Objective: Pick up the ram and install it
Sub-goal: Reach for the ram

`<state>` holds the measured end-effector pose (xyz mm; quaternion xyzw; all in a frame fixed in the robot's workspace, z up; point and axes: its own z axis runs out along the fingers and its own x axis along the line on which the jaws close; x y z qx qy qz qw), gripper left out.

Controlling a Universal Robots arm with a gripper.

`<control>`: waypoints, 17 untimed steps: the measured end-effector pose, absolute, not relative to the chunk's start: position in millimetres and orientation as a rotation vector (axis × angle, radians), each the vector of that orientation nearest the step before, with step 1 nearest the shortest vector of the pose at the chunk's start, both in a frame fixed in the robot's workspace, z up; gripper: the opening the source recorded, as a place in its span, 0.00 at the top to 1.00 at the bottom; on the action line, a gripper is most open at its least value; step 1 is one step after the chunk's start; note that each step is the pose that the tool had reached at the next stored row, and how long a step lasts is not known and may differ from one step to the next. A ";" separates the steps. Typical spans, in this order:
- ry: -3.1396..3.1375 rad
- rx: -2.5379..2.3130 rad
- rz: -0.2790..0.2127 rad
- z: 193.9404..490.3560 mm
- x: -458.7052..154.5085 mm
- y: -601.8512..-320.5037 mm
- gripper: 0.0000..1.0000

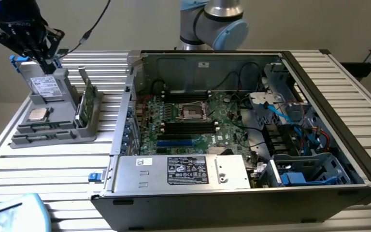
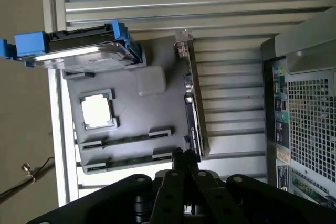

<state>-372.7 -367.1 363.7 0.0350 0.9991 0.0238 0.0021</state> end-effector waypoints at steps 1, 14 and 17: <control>3.142 0.109 0.074 363.8 -375.6 -367.1 0.89; 3.185 0.013 0.059 363.7 -398.5 -367.1 0.89; 3.185 -0.040 0.052 363.8 -400.7 -367.1 0.89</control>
